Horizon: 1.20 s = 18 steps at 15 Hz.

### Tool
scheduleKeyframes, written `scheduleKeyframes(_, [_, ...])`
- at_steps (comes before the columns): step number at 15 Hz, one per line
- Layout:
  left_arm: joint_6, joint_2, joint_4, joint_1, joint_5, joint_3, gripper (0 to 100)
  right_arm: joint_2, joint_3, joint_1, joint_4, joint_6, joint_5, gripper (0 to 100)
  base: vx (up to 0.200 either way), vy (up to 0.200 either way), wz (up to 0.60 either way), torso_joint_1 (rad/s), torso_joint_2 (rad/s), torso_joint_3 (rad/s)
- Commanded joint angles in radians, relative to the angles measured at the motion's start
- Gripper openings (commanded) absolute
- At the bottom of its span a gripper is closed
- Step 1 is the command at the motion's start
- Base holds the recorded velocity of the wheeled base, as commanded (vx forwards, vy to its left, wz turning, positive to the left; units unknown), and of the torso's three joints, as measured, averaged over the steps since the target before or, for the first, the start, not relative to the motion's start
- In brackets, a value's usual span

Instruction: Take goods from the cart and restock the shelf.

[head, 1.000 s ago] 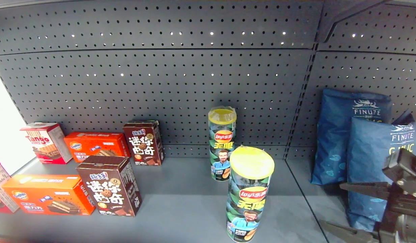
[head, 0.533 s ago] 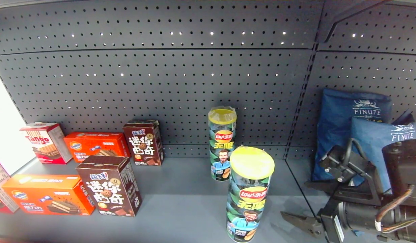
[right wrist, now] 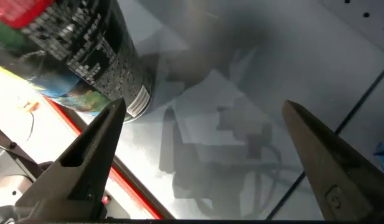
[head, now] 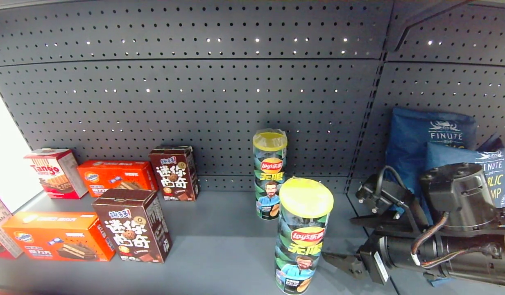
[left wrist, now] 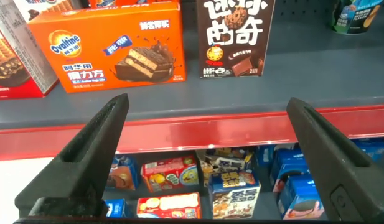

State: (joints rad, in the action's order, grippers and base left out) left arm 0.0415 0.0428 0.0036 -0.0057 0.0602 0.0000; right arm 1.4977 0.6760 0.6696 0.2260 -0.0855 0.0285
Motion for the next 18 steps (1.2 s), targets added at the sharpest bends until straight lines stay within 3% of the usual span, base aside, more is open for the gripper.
scheduleKeyframes(1, [0.0, 0.003, -0.001, -0.002, 0.0, 0.0, 100, 0.009, 0.001, 0.002, 0.0, 0.0, 0.001, 100, 0.0, 0.0, 0.0, 0.0, 0.0, 0.0])
scheduleKeyframes(9, [0.0, 0.005, 0.001, -0.005, 0.0, 0.0, 100, 0.061, 0.03, 0.065, 0.001, 0.0, 0.001, 100, 0.0, 0.0, 0.0, 0.0, 0.0, 0.0])
scheduleKeyframes(18, [0.0, 0.005, 0.001, -0.007, 0.0, 0.0, 100, 0.075, 0.05, 0.067, 0.003, 0.0, -0.001, 100, 0.0, 0.0, 0.0, 0.0, 0.0, 0.0])
